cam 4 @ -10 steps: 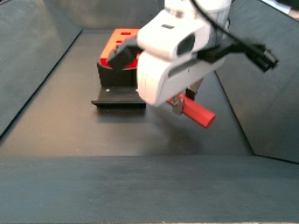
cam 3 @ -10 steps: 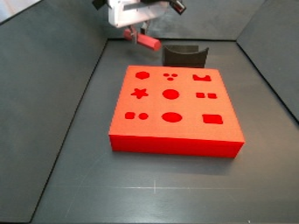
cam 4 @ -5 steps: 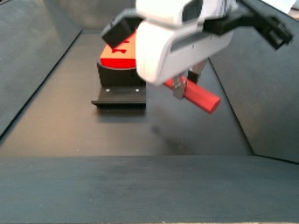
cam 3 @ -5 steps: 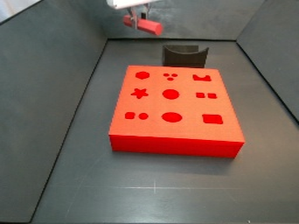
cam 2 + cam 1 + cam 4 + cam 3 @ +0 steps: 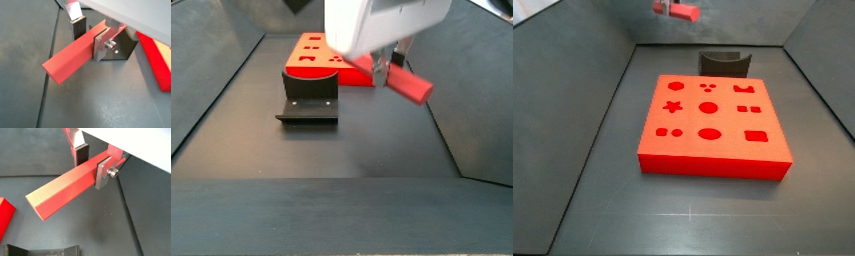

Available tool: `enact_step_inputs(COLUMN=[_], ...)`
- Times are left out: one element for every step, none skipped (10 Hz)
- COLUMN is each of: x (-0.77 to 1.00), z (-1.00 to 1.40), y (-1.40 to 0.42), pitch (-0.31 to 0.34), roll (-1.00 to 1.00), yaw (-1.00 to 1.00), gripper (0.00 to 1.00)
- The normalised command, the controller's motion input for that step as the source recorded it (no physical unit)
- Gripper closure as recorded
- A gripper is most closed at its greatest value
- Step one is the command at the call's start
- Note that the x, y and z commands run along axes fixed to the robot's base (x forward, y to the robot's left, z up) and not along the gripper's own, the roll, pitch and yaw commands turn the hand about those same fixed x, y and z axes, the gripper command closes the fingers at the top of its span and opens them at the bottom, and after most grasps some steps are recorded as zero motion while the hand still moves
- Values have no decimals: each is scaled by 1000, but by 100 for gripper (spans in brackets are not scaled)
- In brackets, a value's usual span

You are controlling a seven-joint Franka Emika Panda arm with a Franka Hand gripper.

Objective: Pick up the hexagon object. Move up. Place the hexagon object on the fixture. Regrasp the hexagon object. Move to above the board. Insert the hexagon object.
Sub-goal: Place the hexagon object on the fixture.

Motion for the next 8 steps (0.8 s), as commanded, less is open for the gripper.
enact_step_inputs(x=[-16,-6,-1,2,1000,1000,1000,1000], z=[668,481,340,202,161,145,130,121], y=[-9,-8,-8,-6,-643,-641,-573,-543], pitch=[92,102,111,120,-82,-84,-79,-76], roll=[115,125,129,128,105,100,102,101], yaw=[32,40,45,46,-1000,-1000,-1000,-1000], gripper=[100,100,100,100,100,100,100,100])
